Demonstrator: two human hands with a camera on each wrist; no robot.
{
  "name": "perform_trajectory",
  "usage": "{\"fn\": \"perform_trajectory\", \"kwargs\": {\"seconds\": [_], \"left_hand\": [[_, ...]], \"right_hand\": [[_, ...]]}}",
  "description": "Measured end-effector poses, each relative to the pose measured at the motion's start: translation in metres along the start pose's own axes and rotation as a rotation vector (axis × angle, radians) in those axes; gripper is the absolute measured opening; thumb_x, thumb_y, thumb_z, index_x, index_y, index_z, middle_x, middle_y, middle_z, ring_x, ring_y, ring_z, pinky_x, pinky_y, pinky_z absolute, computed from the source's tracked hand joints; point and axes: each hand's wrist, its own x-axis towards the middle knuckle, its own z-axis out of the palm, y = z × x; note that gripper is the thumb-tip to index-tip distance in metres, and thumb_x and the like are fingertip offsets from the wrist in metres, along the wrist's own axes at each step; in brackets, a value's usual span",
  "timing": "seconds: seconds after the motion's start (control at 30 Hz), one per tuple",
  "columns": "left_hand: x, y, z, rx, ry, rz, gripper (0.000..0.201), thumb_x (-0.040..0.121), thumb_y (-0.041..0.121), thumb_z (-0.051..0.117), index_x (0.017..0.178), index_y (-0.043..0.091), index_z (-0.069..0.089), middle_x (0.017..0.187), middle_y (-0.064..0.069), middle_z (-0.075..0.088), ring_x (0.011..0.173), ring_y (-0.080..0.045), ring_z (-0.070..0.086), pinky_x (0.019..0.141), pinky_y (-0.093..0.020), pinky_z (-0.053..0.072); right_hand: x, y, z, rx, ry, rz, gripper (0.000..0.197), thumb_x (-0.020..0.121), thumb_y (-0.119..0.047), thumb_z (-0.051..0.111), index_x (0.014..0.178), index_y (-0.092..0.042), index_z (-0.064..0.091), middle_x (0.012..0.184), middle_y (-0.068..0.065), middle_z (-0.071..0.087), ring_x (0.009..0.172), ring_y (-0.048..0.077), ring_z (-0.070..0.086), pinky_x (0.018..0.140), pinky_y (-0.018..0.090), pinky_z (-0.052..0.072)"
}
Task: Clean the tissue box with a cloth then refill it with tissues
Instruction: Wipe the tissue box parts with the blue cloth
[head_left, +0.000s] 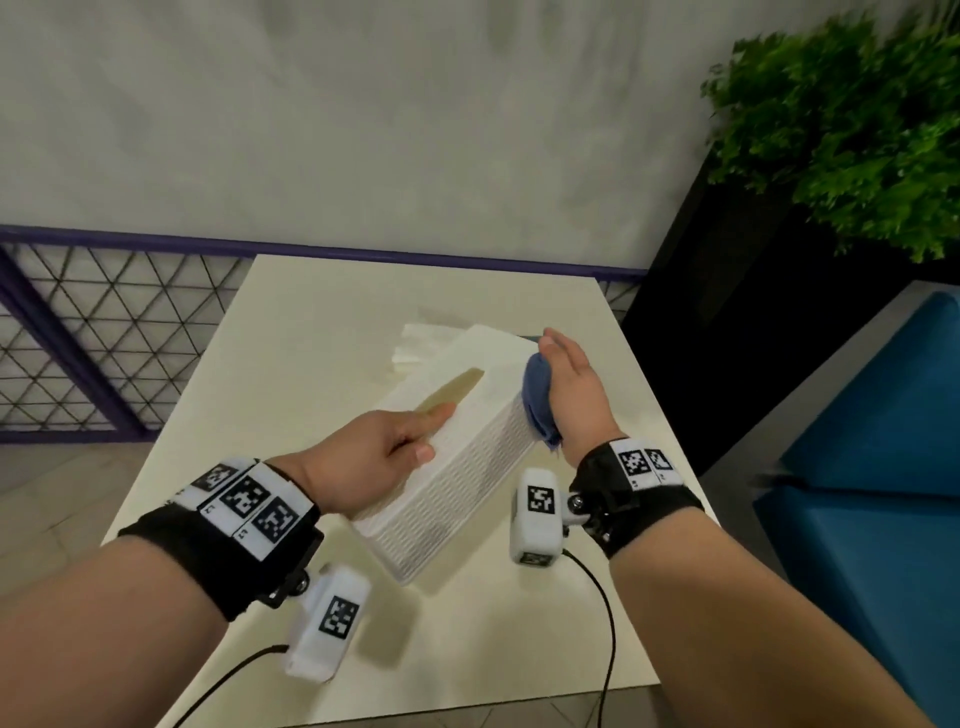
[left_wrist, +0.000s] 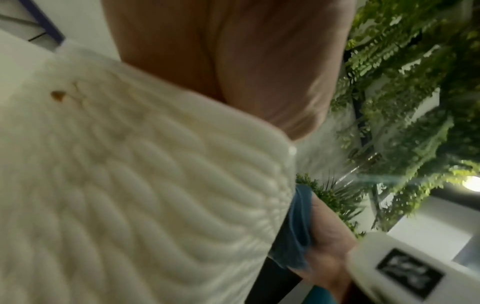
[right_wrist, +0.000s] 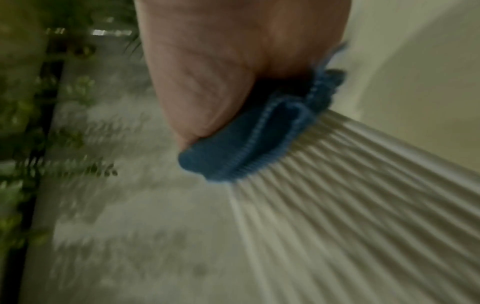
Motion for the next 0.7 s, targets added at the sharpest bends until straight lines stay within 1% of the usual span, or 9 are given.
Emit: {"fn": "perform_trajectory", "kwargs": {"seconds": [0.07,0.13,0.2,0.27,0.33,0.43,0.5,0.57,0.7], "left_hand": [[-0.001,-0.01,-0.007,0.109,-0.038,0.018,0.05,0.099,0.021,0.046,0.139,0.046,0.032,0.128,0.019,0.054,0.12,-0.005,0.048,0.108,-0.024,0.031],[-0.001,-0.021,-0.017,0.276,-0.036,0.049,0.049,0.099,0.025,0.043,0.131,0.057,0.026,0.102,0.023,0.057,0.098,-0.003,0.052,0.105,-0.031,0.035],[0.002,-0.025,-0.023,0.4,0.003,0.078,0.044,0.099,0.032,0.037,0.13,0.061,0.023,0.094,0.018,0.052,0.088,-0.004,0.049,0.103,-0.036,0.035],[0.005,-0.018,-0.02,0.461,0.066,0.048,0.044,0.099,0.042,0.036,0.137,0.057,0.019,0.119,0.012,0.051,0.105,-0.014,0.049,0.107,-0.036,0.029],[0.006,-0.008,-0.002,0.53,0.103,-0.008,0.073,0.089,0.061,0.041,0.15,0.041,0.005,0.147,0.008,0.032,0.125,-0.021,0.039,0.11,-0.034,0.023],[0.008,0.003,0.036,0.732,0.191,0.011,0.115,0.064,0.076,0.044,0.151,0.024,-0.011,0.155,0.0,0.022,0.134,-0.022,0.036,0.105,-0.041,0.027],[0.012,0.001,0.051,0.778,0.286,0.024,0.117,0.059,0.069,0.06,0.15,0.014,0.01,0.143,-0.007,0.044,0.12,-0.025,0.052,0.091,-0.045,0.038],[0.015,-0.001,0.056,0.777,0.425,0.087,0.104,0.057,0.06,0.067,0.141,0.008,0.035,0.126,-0.007,0.058,0.103,-0.025,0.058,0.081,-0.043,0.038],[0.016,0.001,0.055,0.775,0.622,0.226,0.083,0.06,0.048,0.073,0.13,0.008,0.05,0.124,-0.007,0.062,0.098,-0.026,0.05,0.074,-0.04,0.033]], "right_hand": [[-0.007,-0.002,-0.01,0.161,-0.013,0.143,0.018,0.089,-0.021,0.062,0.106,-0.02,0.069,0.106,0.001,0.071,0.106,0.025,0.065,0.074,0.026,0.051],[-0.014,0.0,-0.013,0.28,-0.016,0.237,0.025,0.082,-0.006,0.066,0.105,-0.012,0.071,0.1,0.011,0.073,0.088,0.028,0.069,0.064,0.027,0.055],[-0.02,0.004,-0.006,0.359,0.057,0.282,0.031,0.08,0.001,0.065,0.109,-0.008,0.069,0.101,0.016,0.072,0.08,0.028,0.067,0.063,0.029,0.056],[-0.024,0.011,0.008,0.442,0.149,0.311,0.035,0.08,0.003,0.067,0.113,-0.008,0.067,0.098,0.017,0.071,0.081,0.029,0.064,0.073,0.035,0.055],[-0.03,0.017,0.024,0.437,0.231,0.309,0.04,0.08,0.0,0.069,0.118,-0.011,0.064,0.096,0.014,0.07,0.081,0.027,0.064,0.078,0.036,0.053],[-0.044,0.024,0.047,0.452,0.26,0.295,0.037,0.079,-0.003,0.071,0.112,-0.019,0.063,0.102,0.011,0.071,0.084,0.024,0.067,0.079,0.035,0.055],[-0.056,0.023,0.056,0.437,0.244,0.274,0.035,0.078,-0.003,0.071,0.098,-0.031,0.062,0.098,0.002,0.07,0.087,0.02,0.068,0.084,0.036,0.056],[-0.063,0.023,0.06,0.425,0.234,0.228,0.038,0.075,-0.005,0.071,0.092,-0.037,0.061,0.102,-0.005,0.069,0.093,0.018,0.069,0.089,0.037,0.056],[-0.074,0.016,0.051,0.427,0.191,0.172,0.04,0.077,-0.008,0.072,0.111,-0.028,0.066,0.111,-0.006,0.068,0.099,0.012,0.066,0.088,0.029,0.054]]}}
